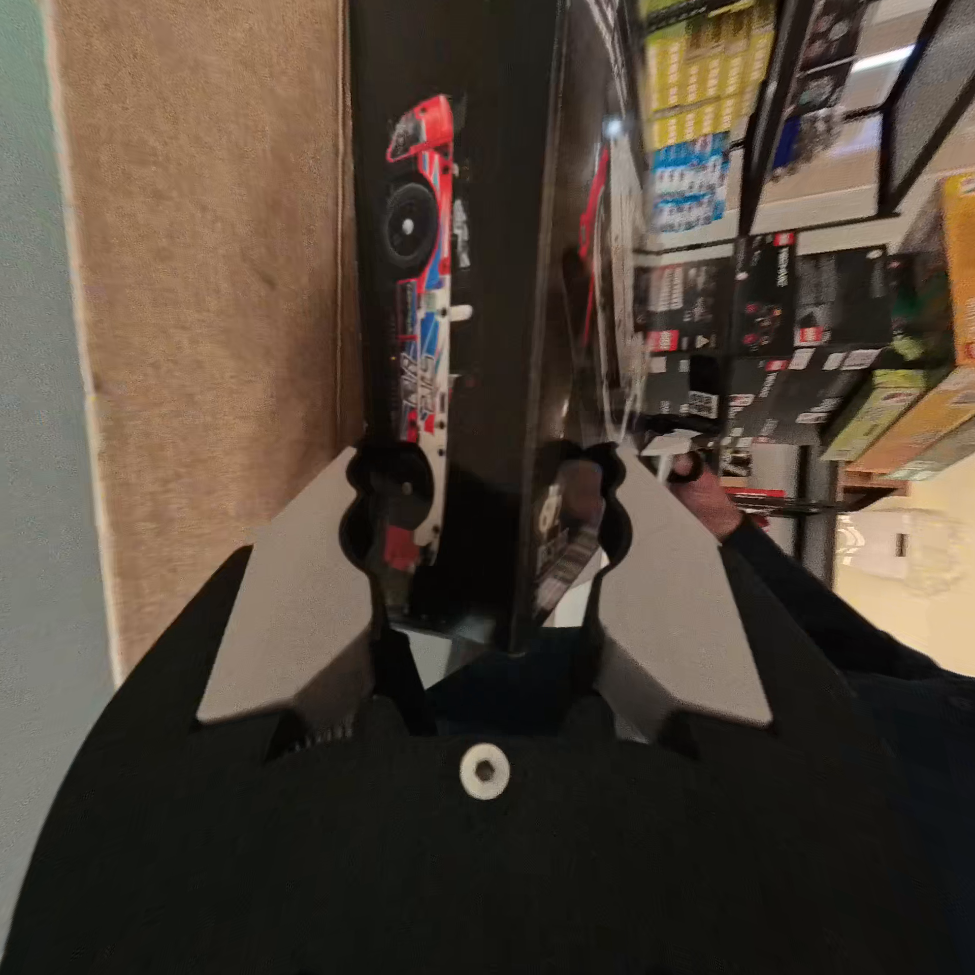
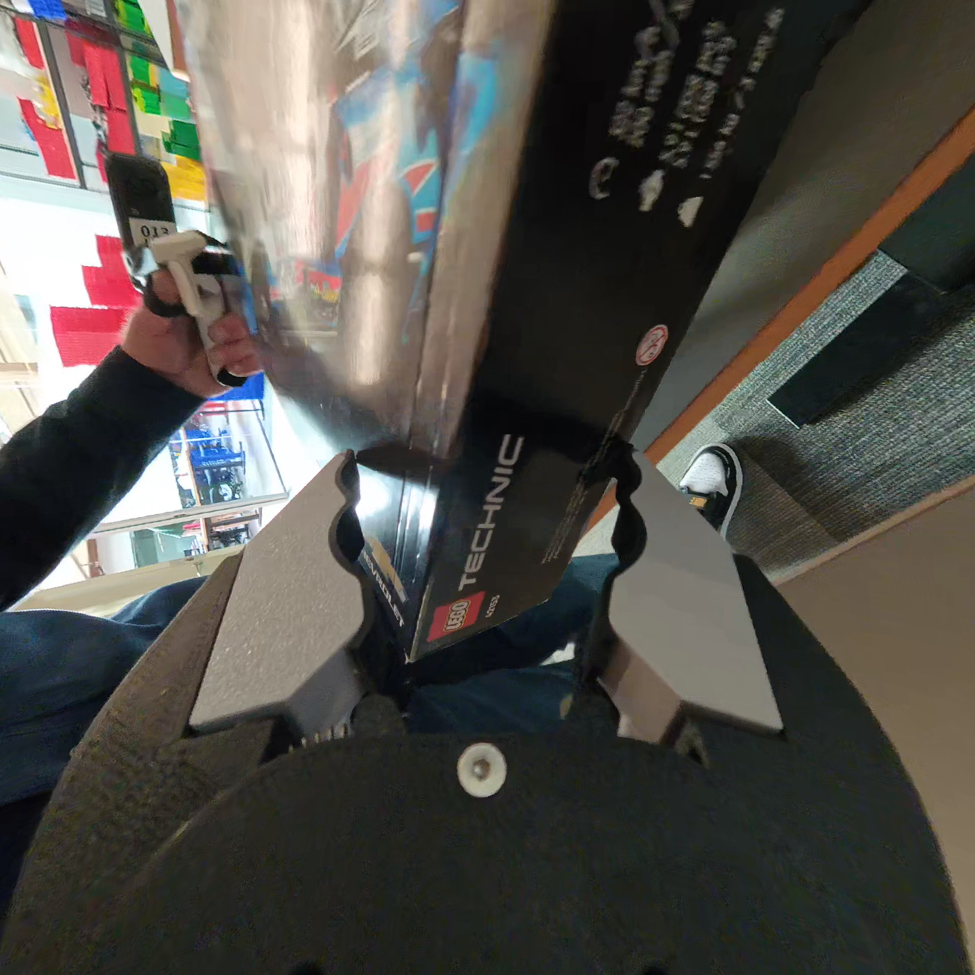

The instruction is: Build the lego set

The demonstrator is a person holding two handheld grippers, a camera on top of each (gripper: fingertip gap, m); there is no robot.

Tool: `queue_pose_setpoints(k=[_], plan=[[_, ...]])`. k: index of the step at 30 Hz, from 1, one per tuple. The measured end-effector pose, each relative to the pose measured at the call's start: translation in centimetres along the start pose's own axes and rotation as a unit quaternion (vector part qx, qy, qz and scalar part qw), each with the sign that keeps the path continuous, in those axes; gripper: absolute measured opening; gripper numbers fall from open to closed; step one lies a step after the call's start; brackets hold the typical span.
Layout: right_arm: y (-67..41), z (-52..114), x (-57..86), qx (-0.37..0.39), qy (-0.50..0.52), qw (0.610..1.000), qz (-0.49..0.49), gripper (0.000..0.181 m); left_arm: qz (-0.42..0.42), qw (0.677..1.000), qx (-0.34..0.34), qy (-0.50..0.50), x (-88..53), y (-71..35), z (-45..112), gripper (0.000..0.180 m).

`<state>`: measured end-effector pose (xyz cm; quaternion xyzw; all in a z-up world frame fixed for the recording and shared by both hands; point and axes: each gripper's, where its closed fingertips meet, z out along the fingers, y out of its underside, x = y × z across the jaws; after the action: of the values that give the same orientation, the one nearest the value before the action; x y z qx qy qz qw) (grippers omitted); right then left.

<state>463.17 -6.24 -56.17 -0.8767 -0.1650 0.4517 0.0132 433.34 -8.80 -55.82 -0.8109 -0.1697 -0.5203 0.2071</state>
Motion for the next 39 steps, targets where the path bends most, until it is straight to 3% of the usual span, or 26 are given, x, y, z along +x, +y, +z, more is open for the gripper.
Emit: queue_pose_setpoints(k=[2, 6, 8, 12, 14, 16, 19, 23, 25, 26, 29, 35, 39], plan=[[0.2, 0.1, 0.2, -0.006, -0.009, 1.0, 0.004, 0.097, -0.014, 1.0, -0.001, 0.016, -0.1, -0.4, -0.7, 0.081], [-0.1, -0.1, 0.2, 0.002, -0.019, 1.0, 0.013, 0.094, 0.044, 0.998, -0.029, -0.037, -0.7, -0.6, -1.7, 0.076], [-0.2, -0.1, 0.3, 0.012, -0.026, 0.999, 0.024, 0.093, 0.057, 0.994, 0.015, -0.091, -1.9, -2.6, -3.1, 0.083], [-0.3, -0.1, 0.2, 0.016, -0.031, 0.999, 0.027, 0.093, 0.11, 0.981, 0.001, -0.16, -3.1, -3.6, -3.9, 0.102], [-0.3, -0.1, 0.3, 0.015, -0.029, 0.999, 0.027, 0.093, 0.129, 0.975, 0.018, -0.181, -2.8, -4.9, -4.7, 0.102], [-0.3, -0.1, 0.3, 0.017, -0.027, 0.999, 0.027, 0.093, 0.125, 0.973, 0.06, -0.183, -2.6, -6.5, -6.2, 0.099], [-0.3, -0.1, 0.3, 0.021, -0.028, 0.999, 0.03, 0.093, 0.101, 0.972, 0.068, -0.201, -4.3, -7.2, -7.8, 0.087], [-0.3, -0.1, 0.3, 0.023, -0.029, 0.999, 0.032, 0.093, 0.045, 0.972, 0.012, -0.231, -8.1, -5.5, -7.0, 0.102], [-0.3, 0.0, 0.3, 0.022, -0.031, 0.999, 0.033, 0.093, 0.029, 0.977, -0.068, -0.198, -7.9, -2.4, -3.9, 0.096], [-0.3, 0.0, 0.3, 0.021, -0.031, 0.999, 0.032, 0.093, 0.036, 0.975, -0.094, -0.199, -7.9, -1.4, -2.9, 0.079], [-0.3, 0.0, 0.2, 0.016, -0.03, 0.999, 0.03, 0.093, 0.109, 0.971, -0.079, -0.196, -6.2, -1.6, -1.4, 0.029], [-0.3, 0.1, 0.3, 0.02, -0.034, 0.998, 0.038, 0.094, 0.191, 0.961, -0.096, -0.175, -3.3, -1.7, -1.9, 0.005], [-0.6, -0.1, 0.4, 0.025, -0.033, 0.999, 0.032, 0.094, 0.191, 0.966, -0.107, -0.141, -1.7, -1.7, -3.7, 0.022]])
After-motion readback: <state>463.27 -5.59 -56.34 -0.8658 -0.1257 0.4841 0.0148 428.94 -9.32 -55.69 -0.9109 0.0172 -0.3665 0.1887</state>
